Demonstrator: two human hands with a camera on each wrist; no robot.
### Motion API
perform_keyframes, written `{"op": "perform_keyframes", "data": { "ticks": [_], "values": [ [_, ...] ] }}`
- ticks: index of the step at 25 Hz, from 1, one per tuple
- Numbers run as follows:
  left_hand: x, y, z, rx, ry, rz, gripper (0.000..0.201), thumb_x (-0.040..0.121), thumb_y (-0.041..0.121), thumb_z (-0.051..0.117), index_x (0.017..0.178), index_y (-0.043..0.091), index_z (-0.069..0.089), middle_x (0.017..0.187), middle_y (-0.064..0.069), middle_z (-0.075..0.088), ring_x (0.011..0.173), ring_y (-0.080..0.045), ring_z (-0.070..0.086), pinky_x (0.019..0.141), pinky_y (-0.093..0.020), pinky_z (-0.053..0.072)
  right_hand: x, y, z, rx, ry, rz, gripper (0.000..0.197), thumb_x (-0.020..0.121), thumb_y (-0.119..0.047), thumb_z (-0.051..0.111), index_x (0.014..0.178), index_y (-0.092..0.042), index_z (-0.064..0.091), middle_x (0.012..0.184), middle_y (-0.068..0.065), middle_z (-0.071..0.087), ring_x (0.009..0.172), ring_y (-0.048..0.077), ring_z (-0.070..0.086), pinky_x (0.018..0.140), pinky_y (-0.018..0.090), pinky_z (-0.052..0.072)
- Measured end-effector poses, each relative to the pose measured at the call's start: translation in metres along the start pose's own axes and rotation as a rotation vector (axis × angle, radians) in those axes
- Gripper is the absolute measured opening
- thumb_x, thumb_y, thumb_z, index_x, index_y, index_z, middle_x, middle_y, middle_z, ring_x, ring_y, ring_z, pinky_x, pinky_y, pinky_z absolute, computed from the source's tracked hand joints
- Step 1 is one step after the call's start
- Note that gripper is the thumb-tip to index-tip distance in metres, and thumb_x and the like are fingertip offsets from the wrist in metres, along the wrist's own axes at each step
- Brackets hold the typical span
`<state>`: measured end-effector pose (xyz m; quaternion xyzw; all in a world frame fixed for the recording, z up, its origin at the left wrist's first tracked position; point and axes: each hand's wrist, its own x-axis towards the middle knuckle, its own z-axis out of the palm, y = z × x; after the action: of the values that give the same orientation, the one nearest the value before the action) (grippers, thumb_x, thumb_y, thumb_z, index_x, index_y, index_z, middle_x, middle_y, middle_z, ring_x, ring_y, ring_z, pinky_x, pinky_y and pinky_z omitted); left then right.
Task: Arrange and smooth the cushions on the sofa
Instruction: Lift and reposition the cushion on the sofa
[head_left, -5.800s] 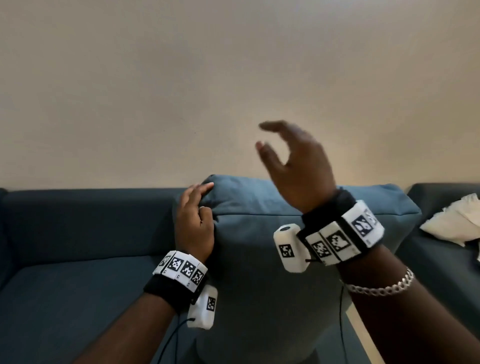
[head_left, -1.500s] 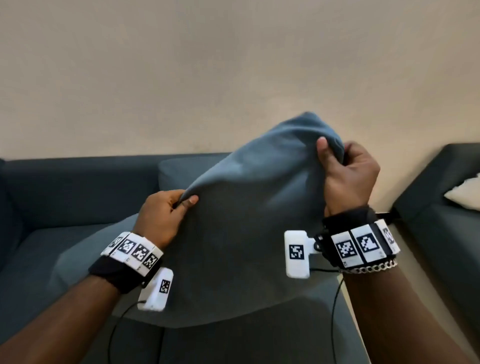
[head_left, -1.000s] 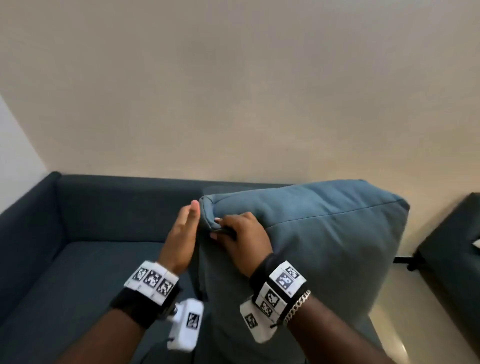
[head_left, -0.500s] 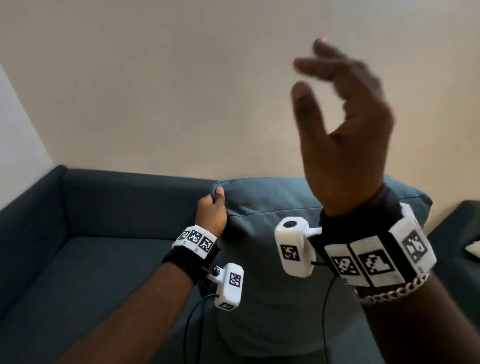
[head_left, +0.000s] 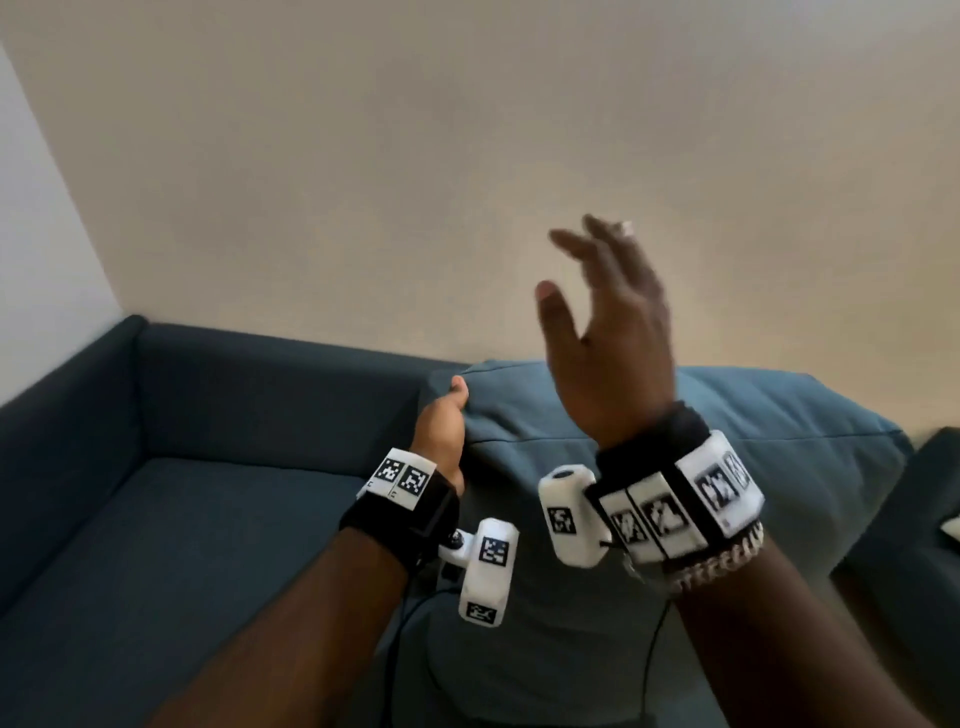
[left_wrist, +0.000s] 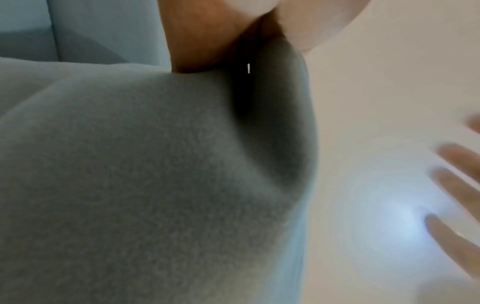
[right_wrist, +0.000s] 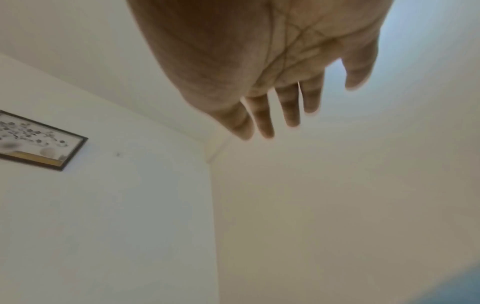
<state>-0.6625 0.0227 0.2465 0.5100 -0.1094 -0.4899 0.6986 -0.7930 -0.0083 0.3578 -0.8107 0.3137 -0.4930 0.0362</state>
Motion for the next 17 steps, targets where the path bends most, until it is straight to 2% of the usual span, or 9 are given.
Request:
{"op": "perform_keyframes", "data": {
  "ticks": [1, 4, 5, 7, 10, 11, 12, 15, 17],
  "values": [
    [0.004, 0.0, 0.004, 0.009, 0.027, 0.02, 0.043, 0.104, 0.043, 0.056, 0.115, 0.004, 0.071, 0.113, -0.017, 0.075, 0.109, -0.031, 0.071, 0.103, -0.048, 0.054, -0.006, 0.009, -0.006, -0.116, 0.025, -0.038, 0.051, 0.102, -0.039, 0.046, 0.149, -0.022, 0.049, 0.162, 0.004, 0.038, 0.155, 0.024, 0.026, 0.125, 0.05, 0.021],
    [0.024, -0.017, 0.005, 0.088, 0.13, 0.105, 0.045, 0.093, 0.047, 0.064, 0.101, 0.003, 0.072, 0.118, -0.02, 0.073, 0.113, -0.032, 0.069, 0.106, -0.05, 0.051, -0.06, 0.045, 0.029, -0.561, -0.834, -0.069, 0.06, 0.107, -0.051, 0.028, 0.16, -0.023, 0.025, 0.171, 0.001, 0.018, 0.158, 0.018, 0.014, 0.127, 0.039, 0.007],
    [0.027, -0.021, 0.007, 0.171, 0.172, 0.131, 0.049, 0.089, 0.05, 0.064, 0.099, 0.003, 0.072, 0.115, -0.021, 0.073, 0.111, -0.033, 0.069, 0.105, -0.05, 0.052, -0.061, 0.053, 0.032, -0.563, -0.972, -0.055, 0.06, 0.107, -0.053, 0.03, 0.16, -0.025, 0.026, 0.17, 0.0, 0.021, 0.158, 0.017, 0.017, 0.128, 0.04, 0.009],
    [0.025, -0.02, 0.011, 0.257, 0.24, 0.241, 0.043, 0.097, 0.044, 0.061, 0.095, 0.003, 0.072, 0.105, -0.017, 0.073, 0.1, -0.028, 0.068, 0.099, -0.044, 0.054, -0.02, 0.05, 0.011, -0.271, -0.717, -0.04, 0.055, 0.103, -0.052, 0.039, 0.153, -0.029, 0.041, 0.165, 0.0, 0.035, 0.152, 0.021, 0.03, 0.127, 0.045, 0.019],
    [0.024, -0.009, 0.019, 0.318, 0.278, 0.344, 0.034, 0.108, 0.028, 0.051, 0.089, 0.004, 0.066, 0.091, -0.013, 0.063, 0.086, -0.022, 0.055, 0.084, -0.035, 0.046, 0.023, 0.042, -0.053, 0.075, 0.063, -0.125, 0.046, 0.099, -0.043, 0.048, 0.139, -0.024, 0.06, 0.153, 0.001, 0.051, 0.145, 0.025, 0.043, 0.119, 0.05, 0.033],
    [0.025, -0.007, 0.018, 0.322, 0.29, 0.346, 0.034, 0.108, 0.028, 0.05, 0.09, 0.004, 0.065, 0.093, -0.015, 0.063, 0.087, -0.022, 0.054, 0.085, -0.037, 0.047, 0.017, 0.052, -0.059, 0.009, 0.145, -0.117, 0.048, 0.1, -0.042, 0.044, 0.141, -0.023, 0.058, 0.155, 0.0, 0.048, 0.148, 0.025, 0.039, 0.121, 0.049, 0.03],
    [0.027, -0.007, 0.017, 0.321, 0.299, 0.357, 0.035, 0.108, 0.028, 0.05, 0.089, 0.003, 0.066, 0.095, -0.019, 0.064, 0.089, -0.023, 0.055, 0.091, -0.04, 0.049, 0.0, 0.062, -0.053, -0.175, 0.048, -0.124, 0.054, 0.101, -0.046, 0.034, 0.149, -0.026, 0.05, 0.161, -0.001, 0.038, 0.153, 0.024, 0.03, 0.125, 0.047, 0.022],
    [0.02, -0.008, 0.022, 0.439, 0.315, 0.285, 0.046, 0.11, 0.026, 0.044, 0.107, -0.014, 0.067, 0.108, -0.028, 0.062, 0.102, -0.032, 0.059, 0.102, -0.043, 0.044, -0.06, 0.104, -0.009, -0.517, -0.974, -0.105, 0.063, 0.102, -0.061, 0.018, 0.16, -0.037, 0.027, 0.171, -0.005, 0.02, 0.158, 0.02, 0.017, 0.127, 0.042, 0.01],
    [0.012, 0.004, 0.031, 0.531, 0.391, 0.268, 0.046, 0.111, 0.022, 0.041, 0.137, -0.013, 0.054, 0.14, -0.029, 0.056, 0.131, -0.039, 0.053, 0.107, -0.036, 0.036, -0.025, 0.109, -0.022, -0.276, -0.867, -0.051, 0.055, 0.102, -0.058, 0.042, 0.151, -0.033, 0.045, 0.163, -0.003, 0.04, 0.152, 0.021, 0.033, 0.126, 0.043, 0.023]
  ]
}}
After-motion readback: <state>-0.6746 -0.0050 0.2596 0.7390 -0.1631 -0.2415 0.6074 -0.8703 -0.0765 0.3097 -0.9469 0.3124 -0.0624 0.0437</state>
